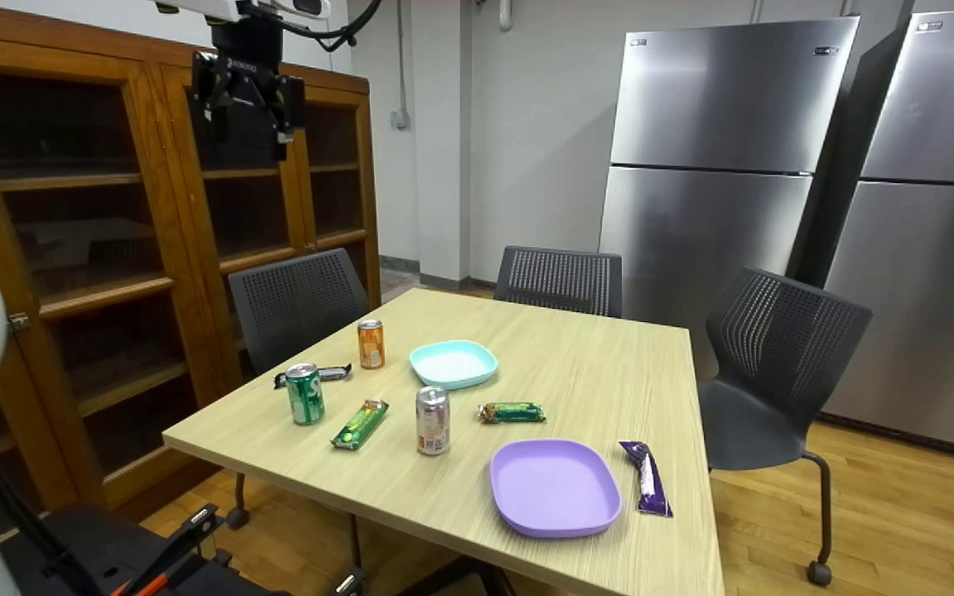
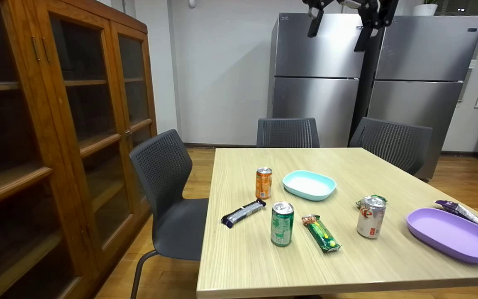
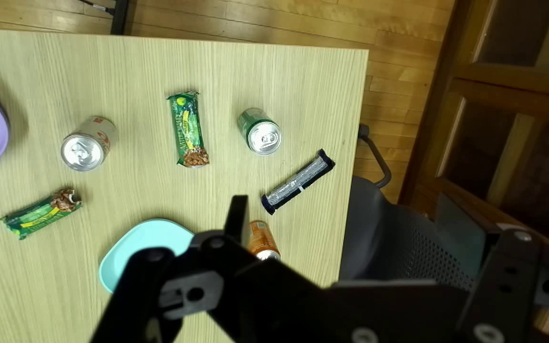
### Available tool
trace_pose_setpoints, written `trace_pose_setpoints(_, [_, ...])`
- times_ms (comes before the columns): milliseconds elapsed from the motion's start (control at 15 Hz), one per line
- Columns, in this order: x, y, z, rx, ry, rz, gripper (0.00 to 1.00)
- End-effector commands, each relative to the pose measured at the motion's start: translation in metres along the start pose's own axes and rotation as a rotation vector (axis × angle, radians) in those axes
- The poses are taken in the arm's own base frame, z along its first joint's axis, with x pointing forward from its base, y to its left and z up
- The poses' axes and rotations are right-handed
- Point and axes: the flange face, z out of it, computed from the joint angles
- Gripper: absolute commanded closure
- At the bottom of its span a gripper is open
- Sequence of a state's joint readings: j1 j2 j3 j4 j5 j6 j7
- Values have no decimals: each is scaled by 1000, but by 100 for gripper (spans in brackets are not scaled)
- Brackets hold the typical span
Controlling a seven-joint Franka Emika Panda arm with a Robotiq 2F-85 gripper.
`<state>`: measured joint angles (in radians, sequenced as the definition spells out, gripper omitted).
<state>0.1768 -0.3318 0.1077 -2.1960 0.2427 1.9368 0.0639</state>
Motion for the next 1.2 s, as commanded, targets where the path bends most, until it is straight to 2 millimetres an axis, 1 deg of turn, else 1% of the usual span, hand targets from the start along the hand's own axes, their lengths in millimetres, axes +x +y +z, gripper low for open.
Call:
trace_pose_setpoints(0, [0, 0, -1, 0, -1, 0, 0])
trace_pose_setpoints(400, [0, 0, -1, 0, -1, 0, 0])
trace_pose_setpoints(600, [6, -8, 6, -36, 3, -23, 0])
trace_pose_setpoints(733, [12, -13, 16, -53, -14, -36, 0])
trace_pose_setpoints(867, [18, -19, 31, -67, -34, -55, 0])
trace_pose_setpoints(1133, [34, -26, 66, -123, -62, -70, 0])
